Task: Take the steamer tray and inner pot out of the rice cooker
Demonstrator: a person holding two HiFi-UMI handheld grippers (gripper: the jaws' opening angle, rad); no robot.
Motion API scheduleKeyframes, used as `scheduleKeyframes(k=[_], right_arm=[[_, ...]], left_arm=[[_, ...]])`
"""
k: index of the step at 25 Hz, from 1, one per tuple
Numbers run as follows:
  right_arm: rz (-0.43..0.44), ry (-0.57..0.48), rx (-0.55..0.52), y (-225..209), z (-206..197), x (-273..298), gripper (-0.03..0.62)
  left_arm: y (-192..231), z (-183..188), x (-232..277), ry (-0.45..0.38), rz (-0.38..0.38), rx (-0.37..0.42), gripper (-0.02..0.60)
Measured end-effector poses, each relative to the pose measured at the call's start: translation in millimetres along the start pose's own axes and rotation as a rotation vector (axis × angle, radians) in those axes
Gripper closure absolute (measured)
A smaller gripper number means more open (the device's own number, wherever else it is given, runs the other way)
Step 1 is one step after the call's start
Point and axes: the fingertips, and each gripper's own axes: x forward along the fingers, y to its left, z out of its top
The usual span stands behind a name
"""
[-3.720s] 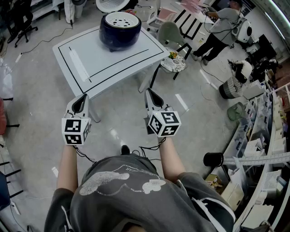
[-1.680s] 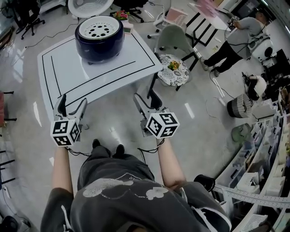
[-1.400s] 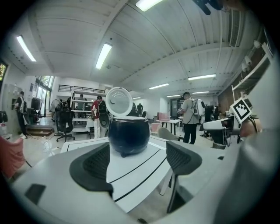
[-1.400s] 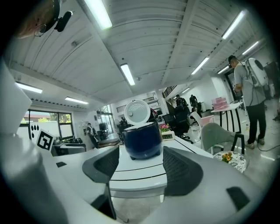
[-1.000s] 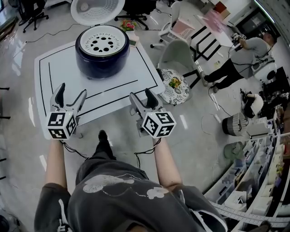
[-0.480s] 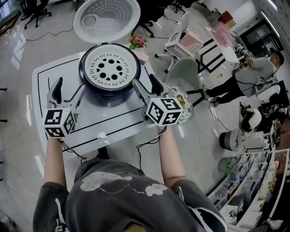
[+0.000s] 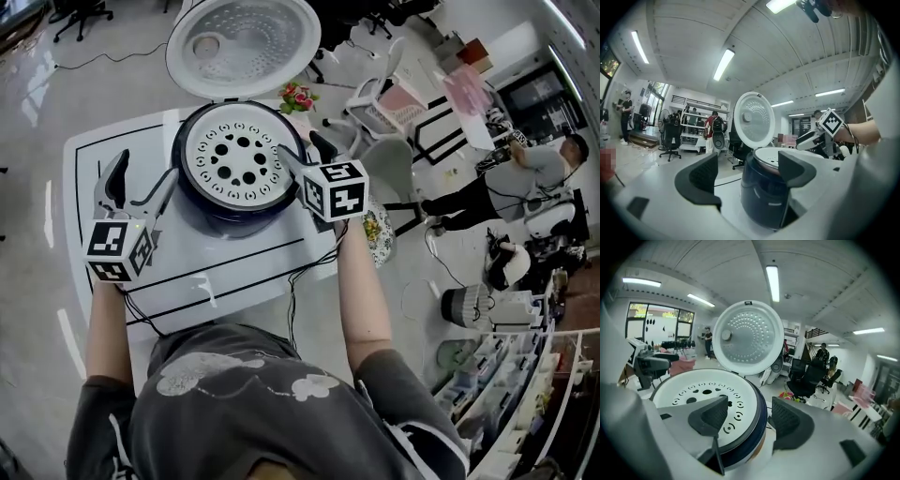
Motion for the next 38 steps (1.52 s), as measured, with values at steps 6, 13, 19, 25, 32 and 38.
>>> scheduleKeyframes(k=[6, 13, 19, 25, 32, 38], right_arm=[[0.042, 0.161, -0.079, -1.3, -18.5, 31.0, 0.290], [0.069, 0.257, -0.080, -5.6, -33.5, 47.8, 0.312], [0.025, 0.277, -0.092, -9.9, -25.1, 54.4, 0.381], [0.025, 0.283, -0.184, -13.3, -15.2, 56.5, 0.413], [0.057, 0.248, -0.190, -9.4, -1.0, 46.6, 0.465], [0.043, 0.173, -0.116, -16.5, 16.6, 41.0, 0.502]], left_arm=[[0.9, -5.5, -0.5, 0.012, 0.024, -0.011, 0.187], [-9.1, -4.4, 1.6, 0.033, 0.066, -0.007, 0.186], [-7.5, -0.9, -5.0, 0.048, 0.110, -0.007, 0.187], [-13.2, 6.0, -8.0, 0.040, 0.139, 0.001, 0.187], [-20.5, 5.8, -15.5, 0.046, 0.152, -0.006, 0.187], [-17.5, 4.5, -18.1, 0.054, 0.164, 0.011, 0.187]])
